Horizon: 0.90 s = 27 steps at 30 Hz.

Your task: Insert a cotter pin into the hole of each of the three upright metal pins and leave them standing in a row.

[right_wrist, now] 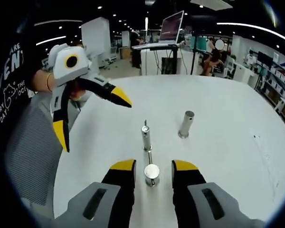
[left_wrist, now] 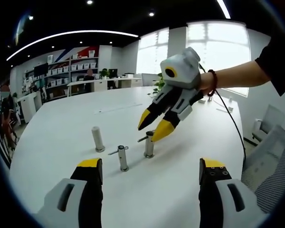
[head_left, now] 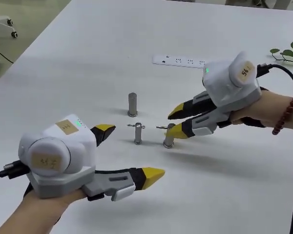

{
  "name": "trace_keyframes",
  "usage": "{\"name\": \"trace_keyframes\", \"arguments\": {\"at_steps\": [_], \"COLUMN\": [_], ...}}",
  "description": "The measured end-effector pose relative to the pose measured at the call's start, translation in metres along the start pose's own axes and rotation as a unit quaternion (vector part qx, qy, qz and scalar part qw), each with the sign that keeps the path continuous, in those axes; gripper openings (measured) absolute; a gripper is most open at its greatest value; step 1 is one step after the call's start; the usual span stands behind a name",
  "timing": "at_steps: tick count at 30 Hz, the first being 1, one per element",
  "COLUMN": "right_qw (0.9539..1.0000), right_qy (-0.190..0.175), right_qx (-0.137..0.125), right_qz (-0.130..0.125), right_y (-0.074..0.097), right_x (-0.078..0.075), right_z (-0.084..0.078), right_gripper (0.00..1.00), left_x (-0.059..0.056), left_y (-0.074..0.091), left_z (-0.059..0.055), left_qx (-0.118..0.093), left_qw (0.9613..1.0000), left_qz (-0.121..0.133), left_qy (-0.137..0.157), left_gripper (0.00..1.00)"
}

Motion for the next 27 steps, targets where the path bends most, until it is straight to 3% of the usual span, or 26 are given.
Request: {"name": "trace_keyframes", "arguments": {"at_steps": [6, 10, 16, 27], "right_qw": [0.9967, 0.9949, 0.9886, 0.9791], "right_qy": [-0.07, -0.078, -0.109, -0.138], "right_qx": [-0.026, -0.034, -0.055, -0.088], "right_qz": [-0.03, -0.054, -0.088, -0.121], "right_y": [-0.006, -0.013, -0.023, -0.052], "right_x": [-0.008, -0.014, -0.025, -0.044], "right_z": [0.013, 0.018, 0.03, 0.043], "right_gripper": [0.34, 0.36, 0.38, 0.35], "left_x": [0.001, 0.001, 0.002, 0.004], "left_y": [0.0, 0.001, 0.001, 0.002], "left_z": [0.001, 0.002, 0.003, 0.003], "left_qx": [-0.002, -0.003, -0.005, -0.004], "left_qw": [1.0, 1.0, 1.0, 0.9999], "left_qz": [0.002, 0.003, 0.005, 0.009], "left_qy": [-0.001, -0.003, -0.005, -0.006], "left_gripper": [0.83, 0.83, 0.84, 0.84]}}
Point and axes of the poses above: the centre of the closed fingertips' face, and the gripper's own axes: y roughly backward along the fingers, x roughly to its left, z roughly out of its top, the point moved 3 cm from there along y, roughly backward along the fingers, and after that the axes turned 14 degrees about -z, right-handed, at the moved point
